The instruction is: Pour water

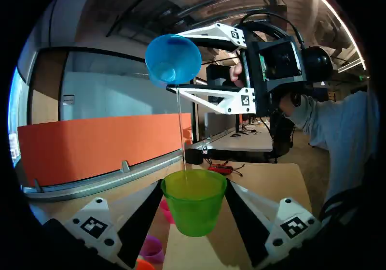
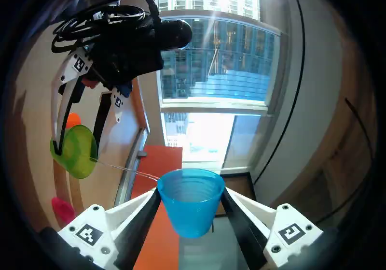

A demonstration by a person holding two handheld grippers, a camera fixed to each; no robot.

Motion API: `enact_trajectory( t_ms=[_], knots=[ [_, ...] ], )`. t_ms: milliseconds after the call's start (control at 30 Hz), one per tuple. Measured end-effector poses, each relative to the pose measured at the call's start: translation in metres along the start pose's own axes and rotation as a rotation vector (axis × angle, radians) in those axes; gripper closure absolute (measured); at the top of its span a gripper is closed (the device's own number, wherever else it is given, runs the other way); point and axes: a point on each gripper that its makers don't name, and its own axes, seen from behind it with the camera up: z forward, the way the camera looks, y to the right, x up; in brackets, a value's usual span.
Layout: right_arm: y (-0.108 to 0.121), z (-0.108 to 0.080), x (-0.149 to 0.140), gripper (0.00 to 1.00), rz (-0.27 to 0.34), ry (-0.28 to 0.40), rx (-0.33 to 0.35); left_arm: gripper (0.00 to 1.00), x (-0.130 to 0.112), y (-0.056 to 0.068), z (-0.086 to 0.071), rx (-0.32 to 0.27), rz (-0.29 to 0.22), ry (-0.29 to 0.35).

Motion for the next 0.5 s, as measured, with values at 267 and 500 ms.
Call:
enact_trajectory(
  t_ms=[267, 500],
  knots=[
    [0.0023, 0.001, 0.0034, 0.1, -0.022, 0.005, -0.01, 0.11, 0.0007, 0.0007, 0.0009, -0.002, -0.001, 0.001],
    [0.0028, 0.0009, 0.0054, 0.1, -0.03, 0.015, -0.011, 0.11, 0.0013, 0.0, 0.0021, 0.002, -0.001, 0.001]
  ],
)
